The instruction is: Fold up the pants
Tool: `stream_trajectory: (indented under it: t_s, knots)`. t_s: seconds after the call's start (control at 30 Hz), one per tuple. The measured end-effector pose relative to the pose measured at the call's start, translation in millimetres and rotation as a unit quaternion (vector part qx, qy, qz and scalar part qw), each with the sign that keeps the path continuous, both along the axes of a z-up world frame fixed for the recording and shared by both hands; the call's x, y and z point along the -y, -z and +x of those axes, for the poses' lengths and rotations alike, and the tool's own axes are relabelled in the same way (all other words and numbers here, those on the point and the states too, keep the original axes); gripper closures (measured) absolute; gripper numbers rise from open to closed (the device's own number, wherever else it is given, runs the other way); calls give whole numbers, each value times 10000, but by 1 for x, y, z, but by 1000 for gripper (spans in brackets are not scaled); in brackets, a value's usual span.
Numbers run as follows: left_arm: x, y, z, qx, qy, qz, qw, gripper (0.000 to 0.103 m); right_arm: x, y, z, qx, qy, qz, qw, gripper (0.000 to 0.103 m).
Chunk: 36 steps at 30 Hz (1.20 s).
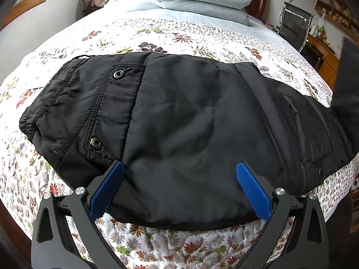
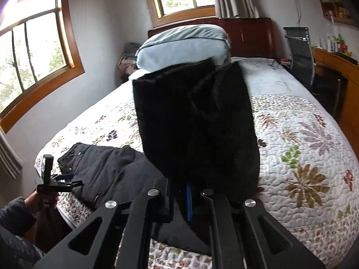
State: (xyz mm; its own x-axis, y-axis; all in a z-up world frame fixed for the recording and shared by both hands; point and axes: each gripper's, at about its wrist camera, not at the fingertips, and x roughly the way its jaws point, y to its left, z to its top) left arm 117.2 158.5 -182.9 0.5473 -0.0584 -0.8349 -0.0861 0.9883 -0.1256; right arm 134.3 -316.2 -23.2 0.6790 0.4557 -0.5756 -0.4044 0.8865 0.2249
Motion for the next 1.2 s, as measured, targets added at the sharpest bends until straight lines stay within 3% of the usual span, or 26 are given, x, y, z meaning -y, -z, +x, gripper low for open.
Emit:
stream_trajectory:
  t_s: [0.43,1.2]
  knots:
    - [-1,1,1,14,-6,-57,10000,3,-58,46,5,-561,-572,-476,9956,96]
    - [-4,1,2,38,-2,-89,10000,3,-108,108,-6,-959,-1058,-1542,9777,95]
